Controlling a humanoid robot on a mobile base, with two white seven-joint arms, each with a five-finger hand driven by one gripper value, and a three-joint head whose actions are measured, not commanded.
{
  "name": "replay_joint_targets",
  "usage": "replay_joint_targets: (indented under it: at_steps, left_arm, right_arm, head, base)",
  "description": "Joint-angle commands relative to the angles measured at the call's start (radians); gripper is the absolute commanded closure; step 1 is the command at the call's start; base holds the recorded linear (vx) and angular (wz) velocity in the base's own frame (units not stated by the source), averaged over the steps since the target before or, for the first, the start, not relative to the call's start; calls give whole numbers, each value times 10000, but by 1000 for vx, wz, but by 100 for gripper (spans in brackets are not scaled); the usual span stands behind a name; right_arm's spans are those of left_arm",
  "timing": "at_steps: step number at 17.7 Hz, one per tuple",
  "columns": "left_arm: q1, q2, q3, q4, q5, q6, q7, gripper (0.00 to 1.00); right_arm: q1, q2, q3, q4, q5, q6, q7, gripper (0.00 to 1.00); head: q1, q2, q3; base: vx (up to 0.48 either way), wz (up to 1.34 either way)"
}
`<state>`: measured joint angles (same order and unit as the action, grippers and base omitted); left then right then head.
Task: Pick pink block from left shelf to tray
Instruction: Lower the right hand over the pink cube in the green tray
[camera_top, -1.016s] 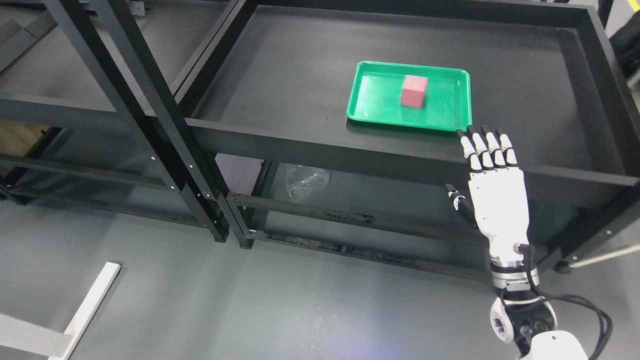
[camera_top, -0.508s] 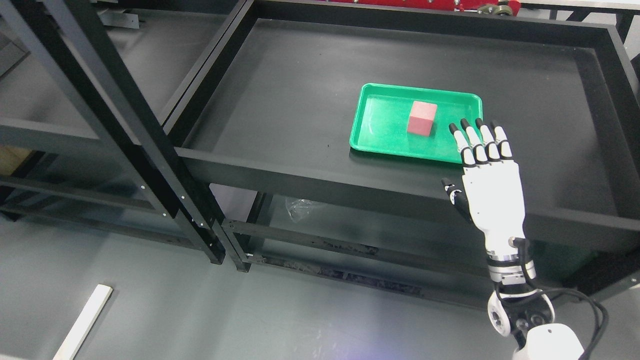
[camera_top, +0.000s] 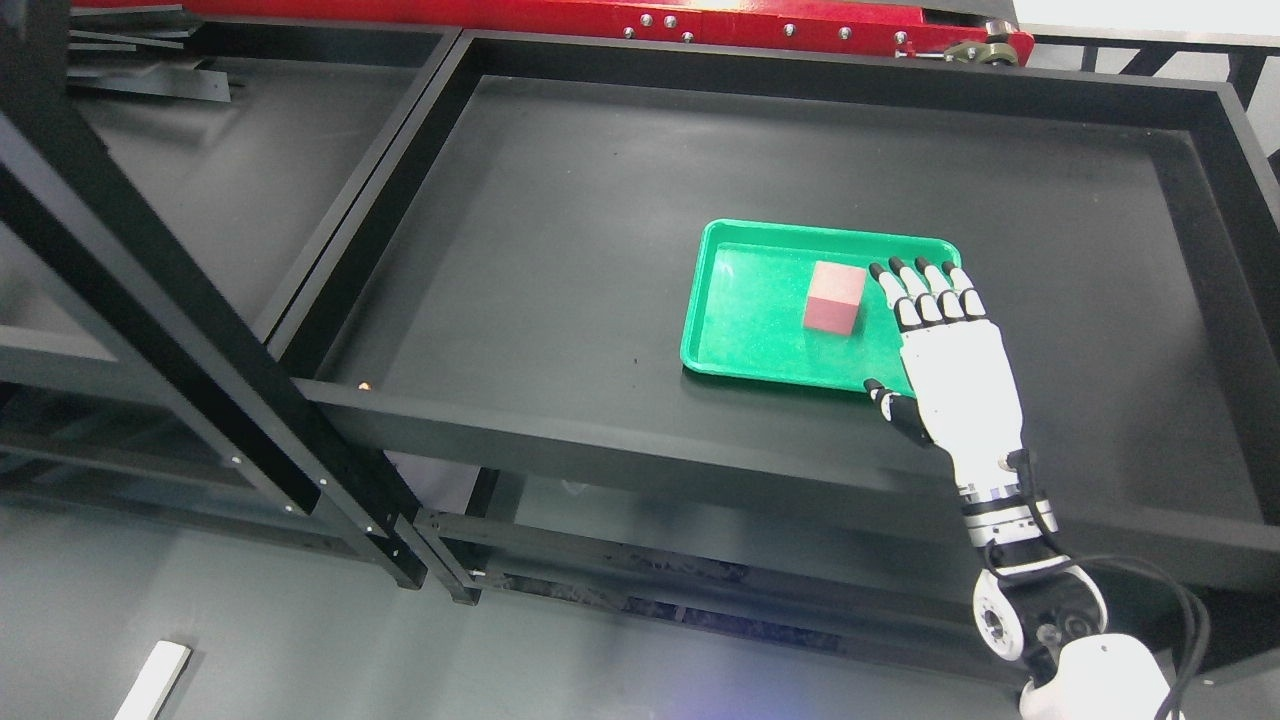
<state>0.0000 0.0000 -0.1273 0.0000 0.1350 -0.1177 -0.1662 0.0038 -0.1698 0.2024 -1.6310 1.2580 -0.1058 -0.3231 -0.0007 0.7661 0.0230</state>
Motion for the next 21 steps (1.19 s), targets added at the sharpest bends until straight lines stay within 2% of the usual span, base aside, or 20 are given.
replay_joint_targets:
  at_steps: [1, 14, 21]
  left_arm:
    - [199, 175, 0, -174, 0, -4, 6, 0]
    - [199, 175, 0, -174, 0, -4, 6, 0]
    - [199, 175, 0, -174, 0, -4, 6, 0]
  right_arm:
    - [-237, -82, 32, 50, -231, -16, 838, 1]
    - [-805, -97, 247, 571, -308, -353, 854, 1]
    - [-851, 10, 477, 801, -521, -828, 2616, 1]
  head:
    - [0, 0, 0]
    - [0, 0, 0]
    - [0, 0, 0]
  base:
    - [177, -17]
    - [141, -18]
    - [84, -23]
